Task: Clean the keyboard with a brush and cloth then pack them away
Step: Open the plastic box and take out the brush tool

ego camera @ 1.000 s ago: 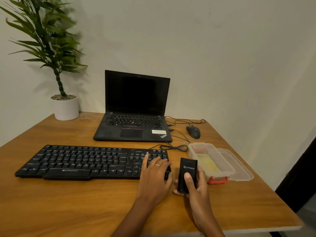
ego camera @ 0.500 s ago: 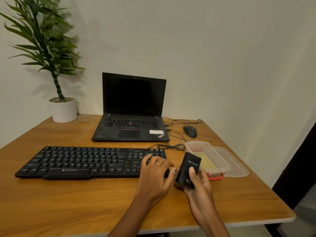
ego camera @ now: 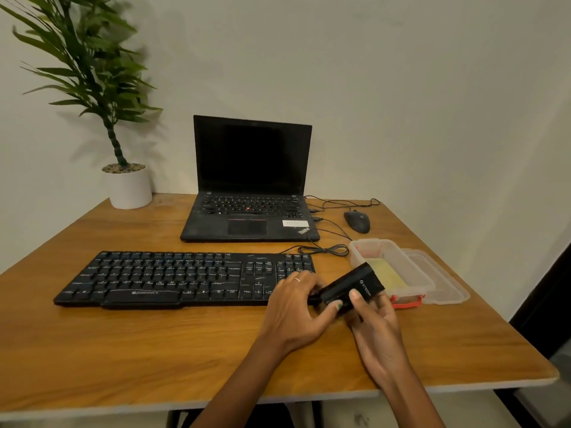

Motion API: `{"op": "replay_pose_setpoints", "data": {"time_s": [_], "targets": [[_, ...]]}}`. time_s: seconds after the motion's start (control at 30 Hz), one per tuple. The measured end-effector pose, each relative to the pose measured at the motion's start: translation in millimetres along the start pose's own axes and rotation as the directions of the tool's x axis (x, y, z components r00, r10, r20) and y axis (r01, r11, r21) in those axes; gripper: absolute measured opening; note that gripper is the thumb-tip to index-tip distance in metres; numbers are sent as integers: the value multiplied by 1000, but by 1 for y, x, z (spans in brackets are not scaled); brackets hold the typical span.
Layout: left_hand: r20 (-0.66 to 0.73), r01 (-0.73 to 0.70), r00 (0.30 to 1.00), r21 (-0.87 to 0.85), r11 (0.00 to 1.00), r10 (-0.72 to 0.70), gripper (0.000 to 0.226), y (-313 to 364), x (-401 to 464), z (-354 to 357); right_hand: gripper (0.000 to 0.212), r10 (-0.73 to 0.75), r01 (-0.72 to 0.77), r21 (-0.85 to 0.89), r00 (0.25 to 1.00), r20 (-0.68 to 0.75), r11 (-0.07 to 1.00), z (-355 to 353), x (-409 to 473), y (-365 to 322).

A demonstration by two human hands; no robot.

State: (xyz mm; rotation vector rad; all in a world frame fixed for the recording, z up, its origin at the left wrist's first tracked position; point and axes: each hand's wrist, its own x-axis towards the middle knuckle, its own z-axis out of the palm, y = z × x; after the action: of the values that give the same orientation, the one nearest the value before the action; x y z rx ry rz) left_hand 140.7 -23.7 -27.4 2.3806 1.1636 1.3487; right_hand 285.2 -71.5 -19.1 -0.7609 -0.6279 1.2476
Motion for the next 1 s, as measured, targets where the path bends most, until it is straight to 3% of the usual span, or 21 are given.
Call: {"op": "replay_pose_setpoints", "data": {"time_s": [0.1, 0.2, 0.3, 0.47, 0.57, 0.63, 0.83, 1.0], "targets": [[-32, 69, 997, -81, 994, -72, 30, -1, -1, -4, 94, -20, 19, -109, 1000, -9, 994, 4, -1, 0], [-98, 107, 987, -201, 974, -129, 26, 0, -1, -8, 100, -48, 50, -211, 999, 13, 976, 9, -3, -1], [-155, 137, 969, -315, 939, -194, 36, -3, 1, -8, 94, -83, 82, -328, 996, 11, 941, 13, -4, 0], [-192, 163, 947, -409, 898, -259, 52, -4, 3, -9, 64, -79, 115, -523, 993, 92, 845, 15, -8, 2], [-184, 167, 948, -406, 899, -259, 52, -3, 3, -10, 43, -65, 156, -569, 982, 177, 808, 17, -9, 4], [-160, 162, 959, -364, 917, -233, 49, -1, 3, -11, 33, -79, 156, -571, 984, 157, 806, 16, -9, 6], [-40, 41, 998, -202, 979, -51, 36, 1, 2, -10, 34, -64, 144, -636, 987, 148, 758, 19, -10, 7], [25, 58, 998, -374, 925, -53, 41, 4, 3, -6, 36, -49, 151, -622, 983, 177, 769, 20, -11, 6]]}}
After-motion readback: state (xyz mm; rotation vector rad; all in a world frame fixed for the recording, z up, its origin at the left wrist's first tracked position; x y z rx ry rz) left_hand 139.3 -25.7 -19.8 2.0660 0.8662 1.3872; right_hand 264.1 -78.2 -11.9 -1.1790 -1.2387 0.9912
